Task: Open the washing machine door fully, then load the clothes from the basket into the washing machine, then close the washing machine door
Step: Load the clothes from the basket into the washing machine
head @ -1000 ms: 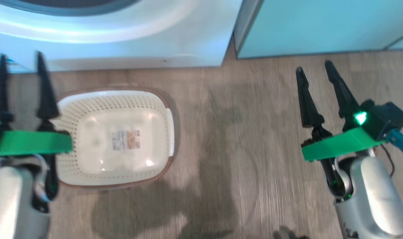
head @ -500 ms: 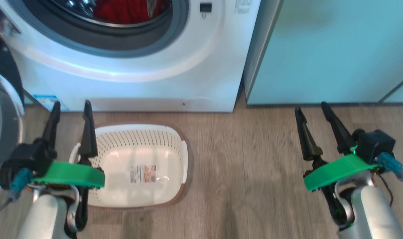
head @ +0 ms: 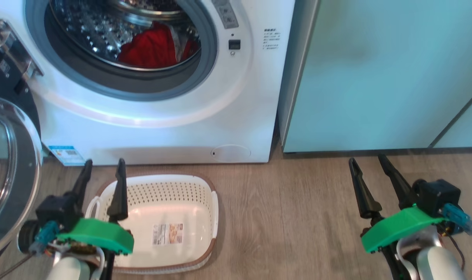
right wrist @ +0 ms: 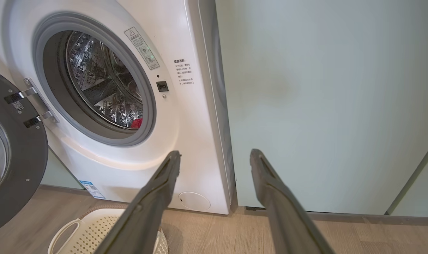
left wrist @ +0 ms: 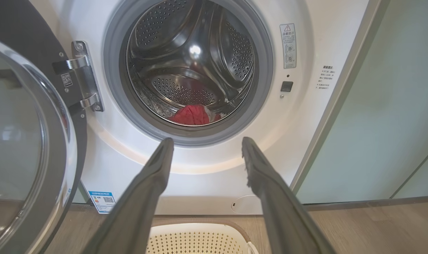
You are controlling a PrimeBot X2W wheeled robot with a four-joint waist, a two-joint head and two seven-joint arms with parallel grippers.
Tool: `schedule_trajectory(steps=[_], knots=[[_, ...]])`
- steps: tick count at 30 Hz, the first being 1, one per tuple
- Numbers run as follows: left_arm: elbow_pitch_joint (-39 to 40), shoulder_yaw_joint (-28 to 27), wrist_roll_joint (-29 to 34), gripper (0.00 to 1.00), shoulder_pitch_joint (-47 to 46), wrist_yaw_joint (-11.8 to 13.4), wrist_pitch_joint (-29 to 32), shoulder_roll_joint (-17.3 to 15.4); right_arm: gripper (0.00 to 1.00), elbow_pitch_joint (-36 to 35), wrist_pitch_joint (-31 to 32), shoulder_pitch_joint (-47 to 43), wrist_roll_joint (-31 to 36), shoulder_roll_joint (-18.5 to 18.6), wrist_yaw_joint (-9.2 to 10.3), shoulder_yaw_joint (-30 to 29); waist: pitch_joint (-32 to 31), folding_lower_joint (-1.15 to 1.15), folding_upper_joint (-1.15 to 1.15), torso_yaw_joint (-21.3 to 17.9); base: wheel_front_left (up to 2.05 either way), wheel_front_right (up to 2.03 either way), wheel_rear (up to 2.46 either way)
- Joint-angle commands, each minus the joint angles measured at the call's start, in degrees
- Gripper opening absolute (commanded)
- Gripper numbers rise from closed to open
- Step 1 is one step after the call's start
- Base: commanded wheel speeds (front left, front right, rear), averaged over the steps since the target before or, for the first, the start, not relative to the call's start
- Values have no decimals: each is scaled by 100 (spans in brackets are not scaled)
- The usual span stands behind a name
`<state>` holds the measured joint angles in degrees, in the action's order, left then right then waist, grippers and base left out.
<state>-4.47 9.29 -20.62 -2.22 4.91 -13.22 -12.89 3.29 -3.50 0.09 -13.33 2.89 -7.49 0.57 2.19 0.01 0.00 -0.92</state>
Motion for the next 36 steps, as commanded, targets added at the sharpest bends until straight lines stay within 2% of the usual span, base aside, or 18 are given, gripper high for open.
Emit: schedule_trajectory(steps=[1, 11, 36], knots=[[196, -186, -7, 100, -129, 24, 3, -95, 100, -237, 20, 107, 22, -2, 0, 112, -74, -1, 0, -40, 0, 0, 0], [272, -108, 29, 100, 71, 90, 207, -211, 100, -382, 81, -31, 29, -2, 0, 88, -234, -1, 0, -79, 0, 0, 0], [215, -31, 27, 100, 50, 183, 201, -292, 100, -368, 28, -6, -16, -2, 0, 65, -217, -1, 0, -98, 0, 0, 0]])
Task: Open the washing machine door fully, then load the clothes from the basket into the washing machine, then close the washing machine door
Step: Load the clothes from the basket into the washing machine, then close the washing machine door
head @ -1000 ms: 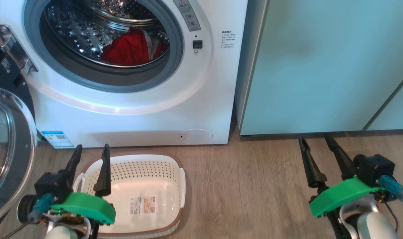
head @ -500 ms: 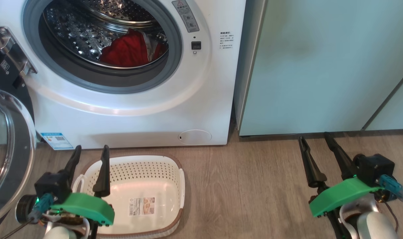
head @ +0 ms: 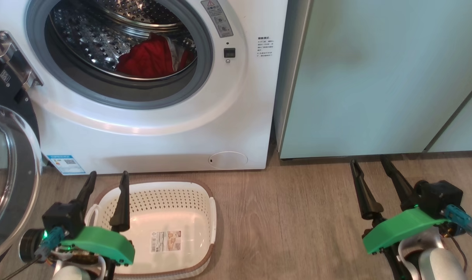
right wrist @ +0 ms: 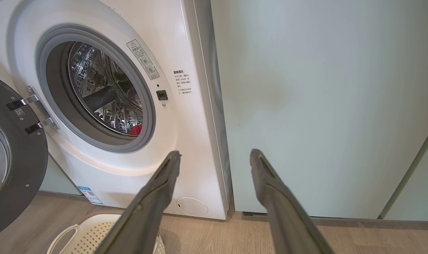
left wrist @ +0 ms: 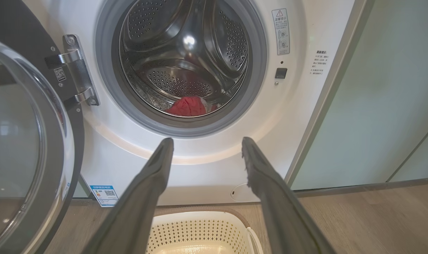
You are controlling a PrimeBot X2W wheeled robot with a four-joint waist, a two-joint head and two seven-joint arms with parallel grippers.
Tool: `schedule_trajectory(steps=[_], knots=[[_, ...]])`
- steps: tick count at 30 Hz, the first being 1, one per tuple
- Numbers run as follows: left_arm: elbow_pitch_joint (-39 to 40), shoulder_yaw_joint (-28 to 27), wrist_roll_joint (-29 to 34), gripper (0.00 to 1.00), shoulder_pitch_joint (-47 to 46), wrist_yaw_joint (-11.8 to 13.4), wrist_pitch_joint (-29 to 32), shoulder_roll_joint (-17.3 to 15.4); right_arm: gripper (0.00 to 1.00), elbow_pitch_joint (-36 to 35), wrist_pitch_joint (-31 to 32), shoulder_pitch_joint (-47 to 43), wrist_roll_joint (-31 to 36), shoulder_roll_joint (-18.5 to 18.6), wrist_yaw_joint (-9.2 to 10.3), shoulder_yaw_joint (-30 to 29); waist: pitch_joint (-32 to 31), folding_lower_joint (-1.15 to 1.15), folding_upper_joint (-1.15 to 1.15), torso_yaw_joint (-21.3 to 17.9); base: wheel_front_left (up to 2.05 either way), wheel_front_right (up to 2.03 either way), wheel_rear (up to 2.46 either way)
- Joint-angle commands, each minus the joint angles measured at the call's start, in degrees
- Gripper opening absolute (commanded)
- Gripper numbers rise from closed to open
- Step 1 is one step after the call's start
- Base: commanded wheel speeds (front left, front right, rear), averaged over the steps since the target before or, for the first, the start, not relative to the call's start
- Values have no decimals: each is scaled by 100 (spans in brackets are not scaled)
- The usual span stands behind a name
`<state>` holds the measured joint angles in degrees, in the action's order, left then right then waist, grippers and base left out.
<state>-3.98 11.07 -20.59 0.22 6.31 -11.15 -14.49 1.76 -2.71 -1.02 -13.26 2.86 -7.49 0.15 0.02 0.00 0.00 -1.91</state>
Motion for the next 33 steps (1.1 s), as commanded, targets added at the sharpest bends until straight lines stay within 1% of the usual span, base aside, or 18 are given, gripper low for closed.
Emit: schedule_trajectory(steps=[1, 8, 12, 17, 26, 33], knots=[[164, -206, 22, 100, -196, 44, -8, -134, 100, -214, -51, 104, -24, 1, 0, 104, 0, 0, 0, 2, 0, 0, 0], [127, -184, 15, 100, -200, 73, 2, -155, 100, -211, -52, 113, -30, 1, 0, 102, 7, 0, 0, -10, 0, 0, 0], [114, -165, 16, 100, -209, 81, -4, -165, 100, -201, -54, 119, -33, 1, 0, 92, 7, 0, 0, -18, -71, 71, 0], [97, -139, 18, 100, -225, 90, -9, -181, 100, -194, -58, 119, -39, 1, 0, 86, 3, 0, 0, -15, -132, 132, 0], [110, -110, -39, 100, -222, 66, -40, -194, 100, -192, -60, 104, -50, 1, 0, 57, -15, 0, 0, 23, -185, 185, 0], [117, -108, -62, 100, -199, 84, -41, -230, 100, -173, -73, 110, -78, 1, 0, 68, -32, 0, 0, 22, -97, 97, 0]])
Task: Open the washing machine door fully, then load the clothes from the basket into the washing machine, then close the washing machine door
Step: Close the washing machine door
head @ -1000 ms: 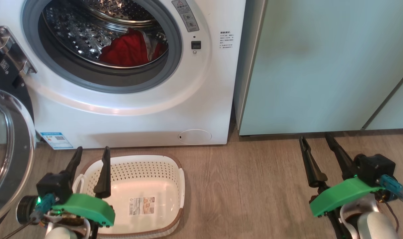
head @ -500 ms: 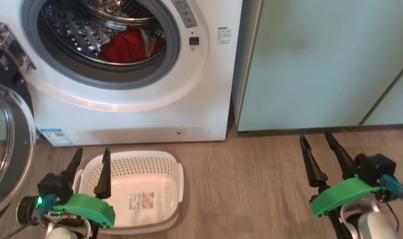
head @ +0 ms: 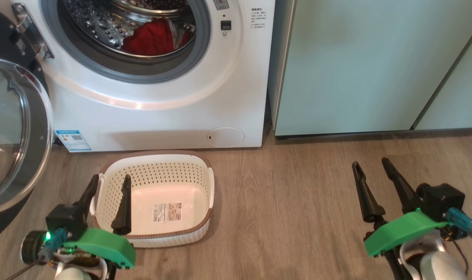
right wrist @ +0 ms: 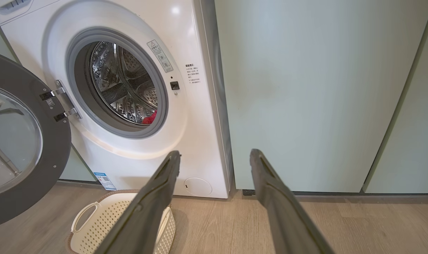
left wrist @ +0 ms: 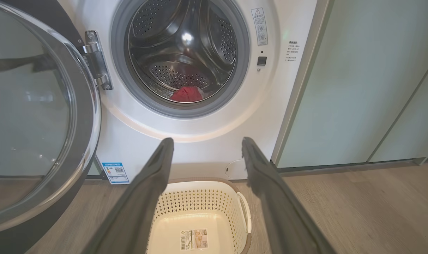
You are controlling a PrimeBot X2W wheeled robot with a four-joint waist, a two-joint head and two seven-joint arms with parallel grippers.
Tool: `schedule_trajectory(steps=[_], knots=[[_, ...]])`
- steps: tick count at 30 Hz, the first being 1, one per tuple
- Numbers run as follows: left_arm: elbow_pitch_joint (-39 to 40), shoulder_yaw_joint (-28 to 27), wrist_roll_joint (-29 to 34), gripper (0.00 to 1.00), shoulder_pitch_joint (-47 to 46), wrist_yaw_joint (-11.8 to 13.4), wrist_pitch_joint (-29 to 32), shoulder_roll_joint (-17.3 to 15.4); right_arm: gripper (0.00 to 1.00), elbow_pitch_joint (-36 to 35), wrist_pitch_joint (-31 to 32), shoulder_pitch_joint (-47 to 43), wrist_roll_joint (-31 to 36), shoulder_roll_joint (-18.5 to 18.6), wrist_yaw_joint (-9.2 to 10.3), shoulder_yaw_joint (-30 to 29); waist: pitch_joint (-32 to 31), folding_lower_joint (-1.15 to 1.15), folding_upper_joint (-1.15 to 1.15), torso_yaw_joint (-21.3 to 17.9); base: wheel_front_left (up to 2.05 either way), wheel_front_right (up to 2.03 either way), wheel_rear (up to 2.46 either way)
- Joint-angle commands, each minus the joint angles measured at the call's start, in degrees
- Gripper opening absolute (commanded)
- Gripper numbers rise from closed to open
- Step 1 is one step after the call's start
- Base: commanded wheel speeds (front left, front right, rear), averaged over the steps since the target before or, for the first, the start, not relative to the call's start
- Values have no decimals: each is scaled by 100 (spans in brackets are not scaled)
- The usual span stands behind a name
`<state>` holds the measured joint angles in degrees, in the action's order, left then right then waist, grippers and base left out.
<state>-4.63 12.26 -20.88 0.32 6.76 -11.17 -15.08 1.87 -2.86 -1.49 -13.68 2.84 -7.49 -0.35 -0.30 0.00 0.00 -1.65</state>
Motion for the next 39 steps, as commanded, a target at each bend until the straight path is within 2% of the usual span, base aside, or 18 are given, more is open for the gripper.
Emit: schedule_trajectory(steps=[1, 29, 32, 39], knots=[[183, -226, -37, 100, -207, 42, -37, -176, 100, -178, -63, 155, -41, 4, 0, 118, -3, 0, 0, -6, 0, 0, 0], [221, -164, -88, 100, -185, 165, 25, -252, 100, -148, -115, 153, -50, 4, 0, 68, -11, 0, 0, 33, 0, 0, 0], [209, -149, -87, 100, -236, 172, 7, -242, 100, -164, -114, 127, -49, 4, 0, 45, -9, 0, 0, 157, 0, 0, 0], [216, -106, -49, 100, -287, 235, -32, -223, 100, -259, -110, 87, -44, 4, 0, 94, -63, 0, 0, 915, 0, 0, 0]])
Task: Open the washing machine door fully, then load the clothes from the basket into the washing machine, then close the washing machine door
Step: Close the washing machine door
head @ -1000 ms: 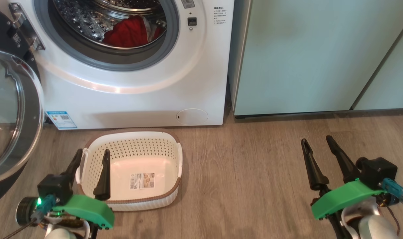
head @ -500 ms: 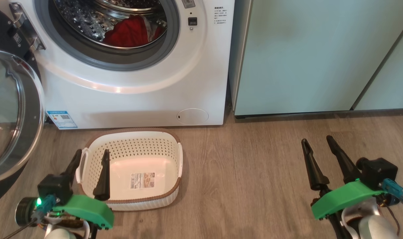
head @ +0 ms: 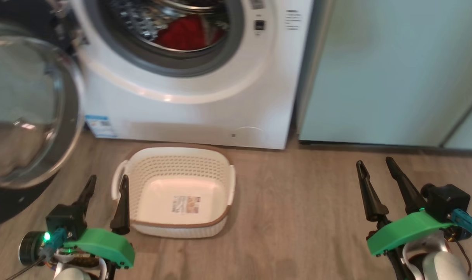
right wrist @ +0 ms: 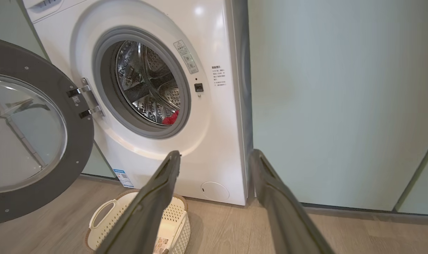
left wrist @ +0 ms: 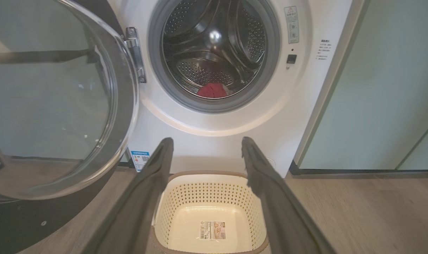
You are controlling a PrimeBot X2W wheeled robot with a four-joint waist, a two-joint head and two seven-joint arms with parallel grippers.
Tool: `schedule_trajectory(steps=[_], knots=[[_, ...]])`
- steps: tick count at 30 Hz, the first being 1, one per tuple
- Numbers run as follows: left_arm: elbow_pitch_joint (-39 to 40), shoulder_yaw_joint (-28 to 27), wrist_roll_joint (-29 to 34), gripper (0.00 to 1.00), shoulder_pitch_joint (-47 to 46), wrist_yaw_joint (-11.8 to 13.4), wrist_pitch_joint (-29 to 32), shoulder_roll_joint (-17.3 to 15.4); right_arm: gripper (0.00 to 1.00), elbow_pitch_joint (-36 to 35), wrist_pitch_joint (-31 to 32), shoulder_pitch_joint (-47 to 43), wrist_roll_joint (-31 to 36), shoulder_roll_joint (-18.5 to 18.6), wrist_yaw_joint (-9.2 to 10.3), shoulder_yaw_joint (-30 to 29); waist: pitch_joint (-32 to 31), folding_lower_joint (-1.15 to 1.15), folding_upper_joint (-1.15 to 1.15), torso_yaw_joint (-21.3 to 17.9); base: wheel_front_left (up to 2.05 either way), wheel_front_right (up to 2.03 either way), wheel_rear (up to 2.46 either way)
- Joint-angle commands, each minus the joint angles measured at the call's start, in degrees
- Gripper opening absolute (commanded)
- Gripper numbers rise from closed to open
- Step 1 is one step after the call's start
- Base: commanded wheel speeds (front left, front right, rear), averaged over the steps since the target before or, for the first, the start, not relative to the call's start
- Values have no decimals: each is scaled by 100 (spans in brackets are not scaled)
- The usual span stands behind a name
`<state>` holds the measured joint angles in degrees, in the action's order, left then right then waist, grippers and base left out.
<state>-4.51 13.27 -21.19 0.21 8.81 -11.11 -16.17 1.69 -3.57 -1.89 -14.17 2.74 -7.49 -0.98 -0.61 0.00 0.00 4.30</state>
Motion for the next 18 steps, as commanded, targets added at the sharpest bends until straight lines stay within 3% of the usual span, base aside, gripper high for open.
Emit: schedule_trajectory(steps=[1, 6, 7, 18], knots=[[208, -212, -28, 100, -275, 38, -39, -112, 100, -257, -34, 123, 6, 14, 0, 168, -37, 0, 0, 455, 0, 0, 0], [225, -224, -30, 100, -239, 96, -49, -107, 100, -302, -29, 115, -3, 14, 0, 207, -64, 0, 0, 1028, 0, 0, 0], [238, -248, -41, 100, -203, 128, -60, -110, 100, -315, -29, 107, -19, 14, 0, 219, -78, 0, 0, 1302, 0, 0, 0], [331, -340, -56, 100, -46, 298, -73, -147, 100, -275, -60, 95, -86, 14, 0, 294, -124, 0, 0, 2267, 0, 0, 0]])
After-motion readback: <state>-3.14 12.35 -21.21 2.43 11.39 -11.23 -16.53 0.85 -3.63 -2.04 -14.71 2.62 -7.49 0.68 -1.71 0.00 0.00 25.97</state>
